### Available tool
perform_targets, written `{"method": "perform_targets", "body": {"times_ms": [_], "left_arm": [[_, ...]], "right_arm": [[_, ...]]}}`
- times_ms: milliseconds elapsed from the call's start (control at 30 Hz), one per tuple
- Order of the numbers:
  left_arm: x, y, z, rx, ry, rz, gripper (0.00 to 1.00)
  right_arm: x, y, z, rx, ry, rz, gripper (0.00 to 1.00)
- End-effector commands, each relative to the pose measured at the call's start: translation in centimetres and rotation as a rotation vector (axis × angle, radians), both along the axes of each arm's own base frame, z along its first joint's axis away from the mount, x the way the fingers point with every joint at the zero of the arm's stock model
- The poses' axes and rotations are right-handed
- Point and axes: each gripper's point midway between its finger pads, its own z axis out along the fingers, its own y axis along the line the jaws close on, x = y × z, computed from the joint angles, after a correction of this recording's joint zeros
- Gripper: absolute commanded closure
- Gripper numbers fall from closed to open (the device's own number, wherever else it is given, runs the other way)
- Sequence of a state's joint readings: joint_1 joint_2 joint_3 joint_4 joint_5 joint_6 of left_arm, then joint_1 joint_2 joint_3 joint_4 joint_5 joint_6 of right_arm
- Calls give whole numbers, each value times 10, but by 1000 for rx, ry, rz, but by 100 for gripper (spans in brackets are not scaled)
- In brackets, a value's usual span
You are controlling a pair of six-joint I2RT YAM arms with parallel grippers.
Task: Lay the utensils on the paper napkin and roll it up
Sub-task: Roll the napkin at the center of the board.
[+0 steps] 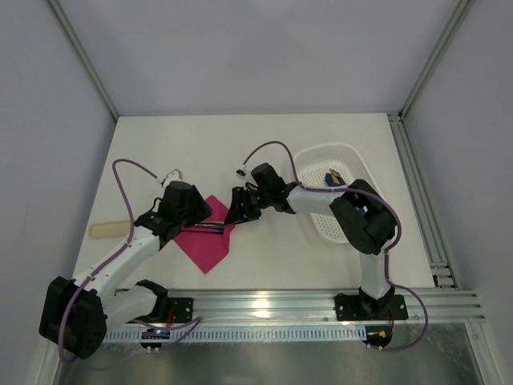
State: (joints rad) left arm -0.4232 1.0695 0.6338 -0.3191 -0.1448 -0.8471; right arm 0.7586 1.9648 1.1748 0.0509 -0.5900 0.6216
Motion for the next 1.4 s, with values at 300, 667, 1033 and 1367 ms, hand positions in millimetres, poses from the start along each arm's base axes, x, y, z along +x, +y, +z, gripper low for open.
{"method": "perform_targets", "body": {"times_ms": [300, 667, 1033, 1367], "left_arm": [[-27, -25, 9, -144, -32, -151, 66], [-44, -15, 16, -153, -74, -126, 66], [-36, -2, 27, -95, -65, -55, 62], [-34, 0, 32, -79, -48, -38, 67]], "right_arm": [[13, 16, 24, 47, -51, 0, 50], [1, 19, 22, 60, -11, 16, 52], [-6, 33, 16, 96, -24, 60, 50], [-5, 39, 5, 135, -28, 78, 46]]}}
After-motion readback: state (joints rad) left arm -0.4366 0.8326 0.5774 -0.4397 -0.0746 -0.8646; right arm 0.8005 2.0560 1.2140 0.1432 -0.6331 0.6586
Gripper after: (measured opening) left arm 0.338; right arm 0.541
